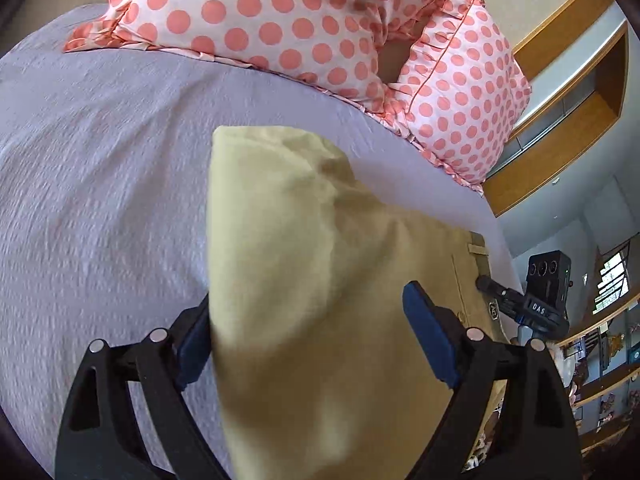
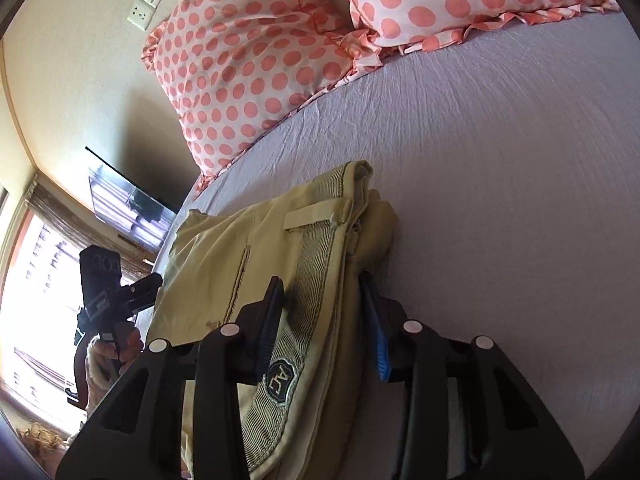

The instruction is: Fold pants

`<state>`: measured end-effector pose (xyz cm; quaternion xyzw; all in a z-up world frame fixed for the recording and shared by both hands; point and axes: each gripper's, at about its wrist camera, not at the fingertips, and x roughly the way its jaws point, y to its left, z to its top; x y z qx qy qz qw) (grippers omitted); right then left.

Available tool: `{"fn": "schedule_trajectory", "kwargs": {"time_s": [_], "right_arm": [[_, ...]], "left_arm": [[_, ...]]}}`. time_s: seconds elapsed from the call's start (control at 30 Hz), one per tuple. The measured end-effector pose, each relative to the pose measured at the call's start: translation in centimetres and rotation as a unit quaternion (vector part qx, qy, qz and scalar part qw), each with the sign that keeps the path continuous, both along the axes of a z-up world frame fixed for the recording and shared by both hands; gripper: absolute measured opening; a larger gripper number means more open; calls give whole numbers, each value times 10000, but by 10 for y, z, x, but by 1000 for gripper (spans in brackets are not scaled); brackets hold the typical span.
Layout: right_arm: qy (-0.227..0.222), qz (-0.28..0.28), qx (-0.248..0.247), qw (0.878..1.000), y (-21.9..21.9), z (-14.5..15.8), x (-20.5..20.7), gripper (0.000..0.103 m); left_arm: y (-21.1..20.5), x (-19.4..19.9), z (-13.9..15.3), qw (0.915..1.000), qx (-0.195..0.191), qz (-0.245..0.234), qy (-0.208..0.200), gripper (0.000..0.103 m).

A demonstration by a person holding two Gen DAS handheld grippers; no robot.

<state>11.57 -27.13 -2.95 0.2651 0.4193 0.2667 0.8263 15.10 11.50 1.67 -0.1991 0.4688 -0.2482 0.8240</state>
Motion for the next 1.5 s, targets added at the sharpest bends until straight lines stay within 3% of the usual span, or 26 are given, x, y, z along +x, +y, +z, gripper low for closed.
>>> {"fn": "schedule_trajectory", "kwargs": {"time_s": [0.03, 0.1, 0.17, 0.23, 0.37, 0.57, 0.67, 0.77, 0.8, 0.83, 0.9, 0.97, 1.07, 1.17, 1.27, 1.3, 1.43, 1.5], "right_arm": [[105, 174, 185, 9996, 2, -4, 0, 18], [84, 269, 415, 9987, 0, -4, -3, 14], [-20, 313, 579, 9978, -2, 2, -6, 12], [-183, 345, 629, 9973, 0, 14, -5, 11], [-595, 375, 540, 9961, 8, 46, 10, 10], [-1017, -71, 495, 9936, -6, 80, 62, 9], [-1057, -484, 216, 9930, -15, 78, 92, 10], [-505, -819, -601, 9935, -12, 50, 122, 16], [-252, -1003, -997, 9896, -11, 40, 125, 20], [-134, -1111, -1192, 9865, -13, 34, 125, 29], [-305, -1412, -1149, 9828, -25, 38, 111, 35], [-626, -1496, -914, 9825, -31, 54, 93, 52], [-893, -952, -469, 9903, -18, 69, 77, 70], [-637, -543, -490, 9953, 6, 63, 79, 84], [37, -629, -761, 9951, 16, 42, 93, 90], [112, -686, -773, 9946, 16, 39, 91, 90], [-118, -1193, -1529, 9809, 20, 60, 52, 102], [-438, -1324, -1854, 9727, 26, 67, 17, 102]], "left_arm": [[1, 2, -1, 9999, -77, 29, 71, 60], [7, 3, -5, 9995, -213, 116, 181, 21], [15, 0, -4, 9987, -450, 120, 186, 11], [16, -2, 6, 9989, -447, 158, 45, 7], [1, 2, 40, 9988, -67, 127, -468, 6], [-17, 63, 67, 9926, 275, 483, -1080, 6], [-31, 107, 47, 9902, 729, 739, -932, 11], [-40, 137, 11, 9831, 1500, 988, -361, 25], [-36, 138, 5, 9838, 1458, 1006, -265, 33], [-30, 133, 4, 9843, 1373, 1076, -270, 34], [-18, 118, 15, 9819, 1363, 1221, -485, 40], [-9, 98, 31, 9823, 1110, 1292, -778, 46], [-16, 75, 47, 9899, 489, 870, -1003, 62], [-44, 75, 35, 9968, 345, 343, -639, 71], [-67, 88, 3, 9975, 631, 300, -66, 72], [-67, 82, 6, 9963, 701, 410, -283, 72], [-70, 43, 18, 9898, 1205, 524, -543, 77], [-69, 12, 23, 9865, 1395, 540, -663, 93]]}}
